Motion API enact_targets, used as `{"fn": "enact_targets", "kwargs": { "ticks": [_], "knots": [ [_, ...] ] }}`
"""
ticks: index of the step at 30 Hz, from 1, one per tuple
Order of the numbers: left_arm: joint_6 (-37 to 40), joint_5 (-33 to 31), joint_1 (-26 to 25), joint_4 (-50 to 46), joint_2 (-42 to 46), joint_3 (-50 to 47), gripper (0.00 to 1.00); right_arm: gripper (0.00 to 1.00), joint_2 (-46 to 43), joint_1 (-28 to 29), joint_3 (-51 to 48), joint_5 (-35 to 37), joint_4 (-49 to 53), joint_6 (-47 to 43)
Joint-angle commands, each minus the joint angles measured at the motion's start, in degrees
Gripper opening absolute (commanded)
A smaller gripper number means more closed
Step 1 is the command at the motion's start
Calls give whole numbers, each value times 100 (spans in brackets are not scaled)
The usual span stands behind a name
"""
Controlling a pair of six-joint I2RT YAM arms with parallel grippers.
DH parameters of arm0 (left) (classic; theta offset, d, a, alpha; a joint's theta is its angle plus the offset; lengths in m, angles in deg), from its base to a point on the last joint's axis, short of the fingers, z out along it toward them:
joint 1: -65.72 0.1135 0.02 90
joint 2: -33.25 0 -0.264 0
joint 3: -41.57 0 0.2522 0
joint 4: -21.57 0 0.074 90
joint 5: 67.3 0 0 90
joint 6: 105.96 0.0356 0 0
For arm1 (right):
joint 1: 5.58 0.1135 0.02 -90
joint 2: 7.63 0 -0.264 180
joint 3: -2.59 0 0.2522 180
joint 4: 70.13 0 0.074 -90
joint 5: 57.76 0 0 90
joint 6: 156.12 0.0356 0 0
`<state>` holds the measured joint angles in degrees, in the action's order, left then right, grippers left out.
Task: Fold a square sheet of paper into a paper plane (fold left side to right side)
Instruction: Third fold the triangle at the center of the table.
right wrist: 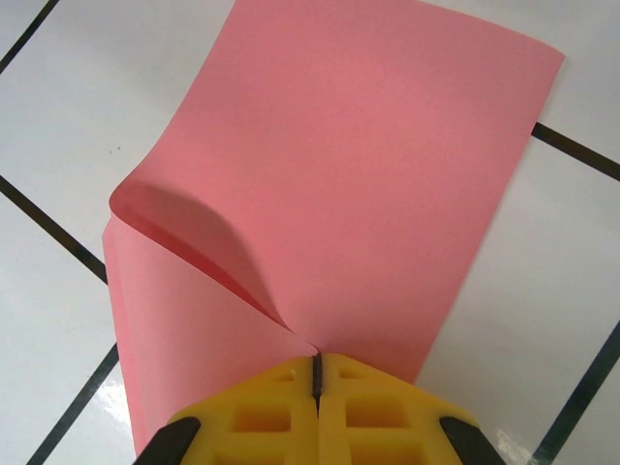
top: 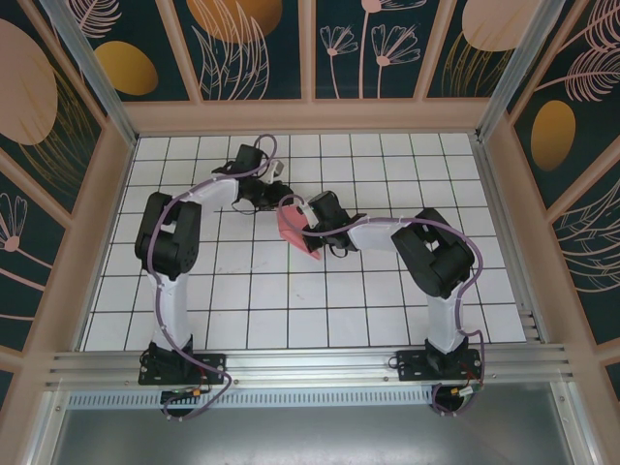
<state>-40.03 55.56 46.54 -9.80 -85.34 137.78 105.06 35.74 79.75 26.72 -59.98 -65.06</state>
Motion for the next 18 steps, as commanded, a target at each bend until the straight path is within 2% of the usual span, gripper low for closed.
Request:
{"fn": "enact_targets", "kwargs": {
  "ticks": [1, 8, 18],
  "knots": [
    [-293, 317, -42, 237, 446, -608, 24, 0, 305, -9, 43, -125, 370, 103],
    [-640, 602, -209, 778, 588, -1155, 21, 0, 311, -1, 76, -90, 422, 88],
    [-843, 536, -367, 1012, 477, -1277, 19, 0, 317, 23, 116, -72, 465, 79]
  ]
}}
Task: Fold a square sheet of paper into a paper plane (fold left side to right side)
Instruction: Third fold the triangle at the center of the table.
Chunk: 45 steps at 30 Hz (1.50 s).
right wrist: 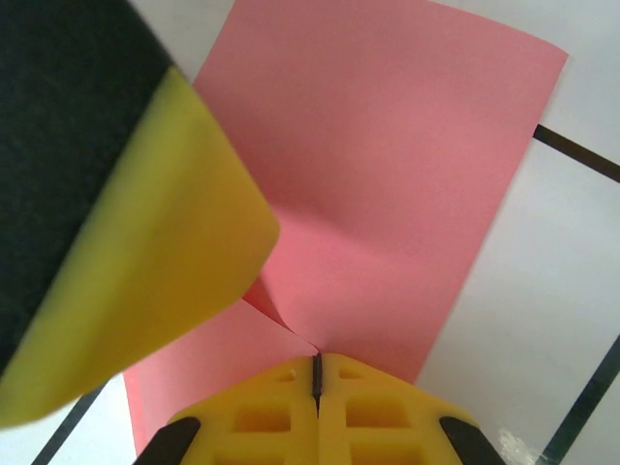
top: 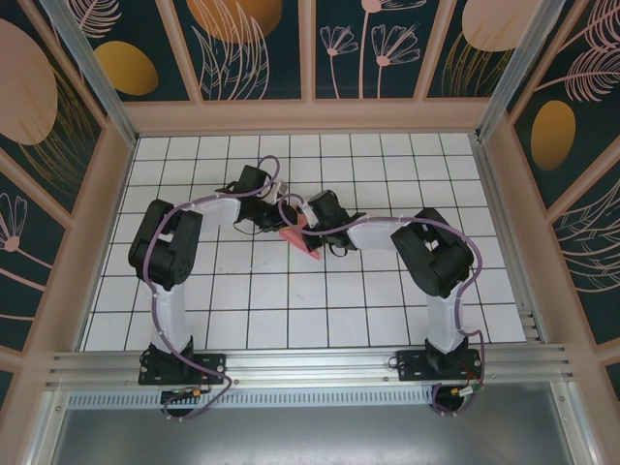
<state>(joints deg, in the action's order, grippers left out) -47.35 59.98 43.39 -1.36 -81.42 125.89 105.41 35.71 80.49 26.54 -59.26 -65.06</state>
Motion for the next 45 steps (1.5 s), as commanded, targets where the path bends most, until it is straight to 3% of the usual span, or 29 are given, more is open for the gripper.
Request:
{"fn": "enact_targets", "kwargs": {
  "ticks": [1, 30, 42, 45],
  "knots": [
    [-112, 66, -61, 170, 94, -87, 19, 0, 287, 27, 46, -50, 393, 85],
    [87, -436, -105, 161, -180, -762, 19, 0, 249, 28, 108, -110, 386, 137],
    [107, -618, -105, 204, -293, -939, 18, 40, -828, -210, 320, -129, 813, 500],
    [77, -621, -105, 213, -273, -920, 18, 47, -1121, -210, 232, -461, 994, 516]
  ]
}}
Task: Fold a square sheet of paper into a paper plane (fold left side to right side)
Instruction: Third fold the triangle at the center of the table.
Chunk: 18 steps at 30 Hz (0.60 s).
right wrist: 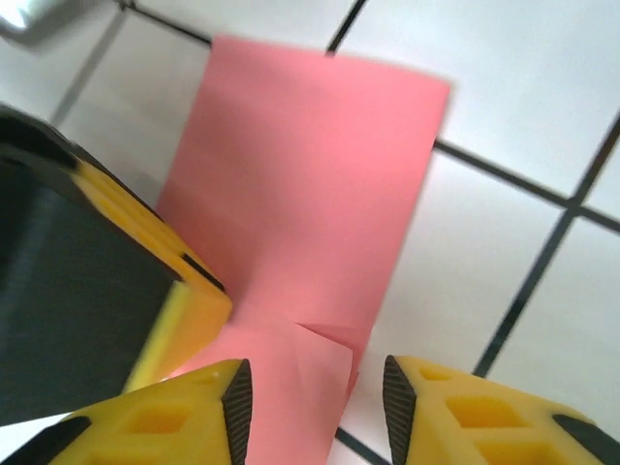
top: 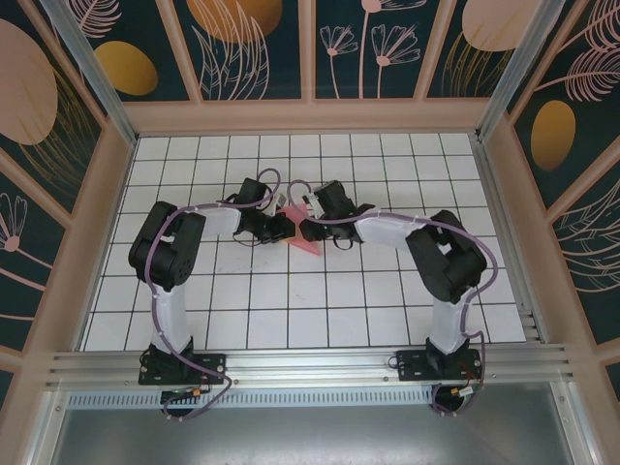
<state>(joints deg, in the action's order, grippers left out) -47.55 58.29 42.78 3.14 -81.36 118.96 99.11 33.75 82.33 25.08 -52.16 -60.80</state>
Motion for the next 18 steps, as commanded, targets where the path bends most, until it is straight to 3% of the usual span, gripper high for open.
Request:
{"fn": "enact_targets", "kwargs": {
  "ticks": [1, 6, 18],
  "knots": [
    [101, -460, -44, -238, -272, -228, 18, 48, -539, -13, 11, -474, 330, 115],
    [95, -459, -44, -231, -265, -220, 18, 44, -440, -13, -119, -1533, 346, 258],
    [105, -461, -44, -237, -263, -203, 18, 37, 252, -65, -61, -2081, 416, 411]
  ]
}}
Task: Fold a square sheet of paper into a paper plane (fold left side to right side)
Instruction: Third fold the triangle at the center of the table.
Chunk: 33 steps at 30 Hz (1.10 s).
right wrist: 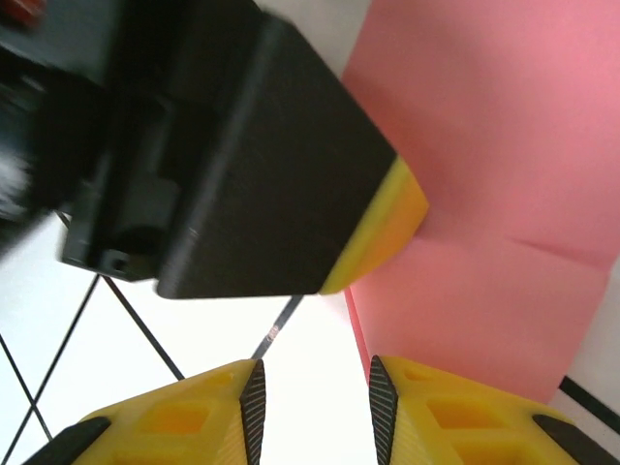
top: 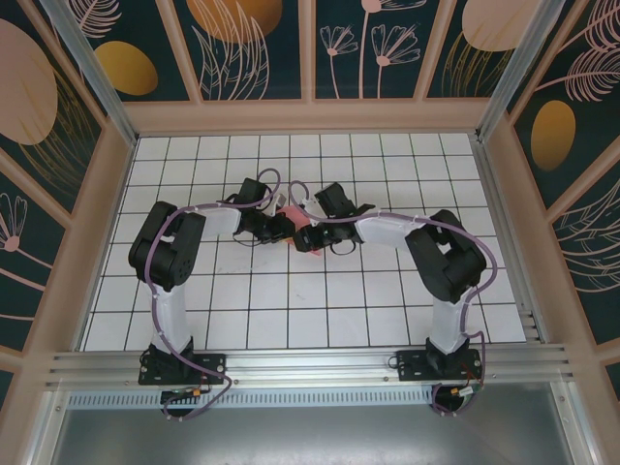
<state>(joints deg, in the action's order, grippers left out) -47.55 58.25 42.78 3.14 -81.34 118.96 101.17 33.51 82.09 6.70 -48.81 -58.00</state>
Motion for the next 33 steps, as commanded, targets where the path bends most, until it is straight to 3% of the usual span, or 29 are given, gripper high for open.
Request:
{"fn": "enact_targets", "kwargs": {
  "ticks": [1, 12, 33],
  "knots": [
    [101, -453, -45, -241, -269, -203, 18, 37, 56, -57, -64, -262, 67, 142],
    [133, -472, -44, -254, -296, -185, 18, 35, 151, -95, -280, -194, 170, 179],
    [171, -523, -44, -307, -364, -116, 18, 19, 242, -68, -402, 359, 798, 3]
  ]
}}
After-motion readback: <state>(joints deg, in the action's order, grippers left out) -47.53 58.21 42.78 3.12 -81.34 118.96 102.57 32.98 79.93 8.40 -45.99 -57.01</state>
